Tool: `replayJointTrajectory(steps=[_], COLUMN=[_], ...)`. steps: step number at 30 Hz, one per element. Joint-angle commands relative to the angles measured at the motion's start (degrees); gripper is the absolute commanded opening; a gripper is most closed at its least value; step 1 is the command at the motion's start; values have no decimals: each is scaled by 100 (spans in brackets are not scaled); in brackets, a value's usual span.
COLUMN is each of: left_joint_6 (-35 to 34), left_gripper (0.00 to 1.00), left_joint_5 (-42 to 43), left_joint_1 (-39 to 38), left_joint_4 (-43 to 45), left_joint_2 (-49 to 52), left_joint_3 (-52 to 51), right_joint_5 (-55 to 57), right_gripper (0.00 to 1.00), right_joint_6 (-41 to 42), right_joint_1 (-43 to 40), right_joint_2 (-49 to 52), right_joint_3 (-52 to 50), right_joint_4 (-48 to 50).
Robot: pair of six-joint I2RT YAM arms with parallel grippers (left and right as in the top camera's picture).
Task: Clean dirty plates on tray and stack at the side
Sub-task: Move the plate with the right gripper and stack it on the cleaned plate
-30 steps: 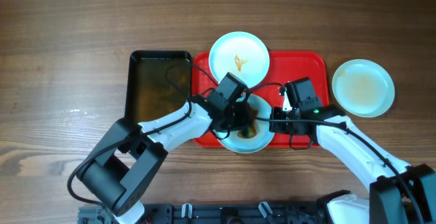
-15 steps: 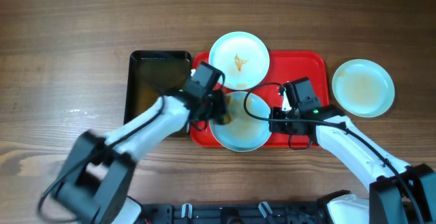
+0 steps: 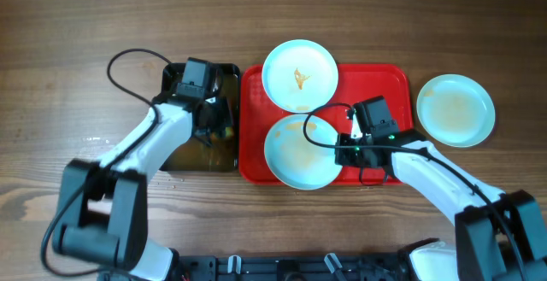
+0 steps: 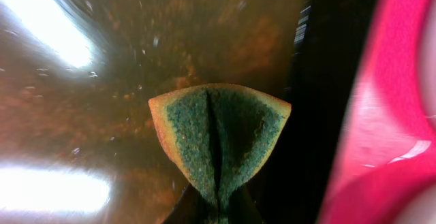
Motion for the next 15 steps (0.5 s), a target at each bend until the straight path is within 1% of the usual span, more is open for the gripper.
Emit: replayJointTrajectory(steps=[1, 3, 4, 5, 6, 8, 10, 11, 13, 14, 15], left_joint_6=[192, 192, 192, 192, 192, 192, 190, 190, 190, 190, 192], left_gripper=[5, 5, 9, 31, 38, 63, 65, 66, 65, 60, 55], left_joint_5=[-79, -81, -81, -125, -197, -431, -503, -503, -496, -483, -372], left_joint_1=[26, 26, 26, 26, 26, 26, 26, 26, 26, 26, 26], left_joint_4=[109, 131, 146, 157, 166, 195, 286, 356, 476, 529, 581], left_joint_2=[391, 481, 496, 496, 498, 496, 503, 509, 557, 603, 664], left_joint_3=[2, 2, 2, 2, 2, 2, 2, 2, 2, 2, 2], right_joint_5=[-173, -129, -114, -35, 96, 560, 1152, 1263, 1593, 1864, 2170], right_gripper=[5, 4, 5, 4, 4, 4, 4, 4, 4, 4, 4], right_joint_6=[-114, -125, -192, -264, -262, -442, -688, -833, -1029, -1078, -1314], right_joint_1=[-2, -2, -2, -2, -2, -2, -2, -2, -2, -2, -2], right_joint_2=[166, 111, 44, -59, -151, -503, -918, -1023, -1246, -1349, -1467], right_joint_3=[-35, -22, 9, 61, 118, 358, 538, 560, 579, 577, 579], right_joint_4=[61, 59, 35, -24, -118, -461, -691, -693, -686, -695, -697])
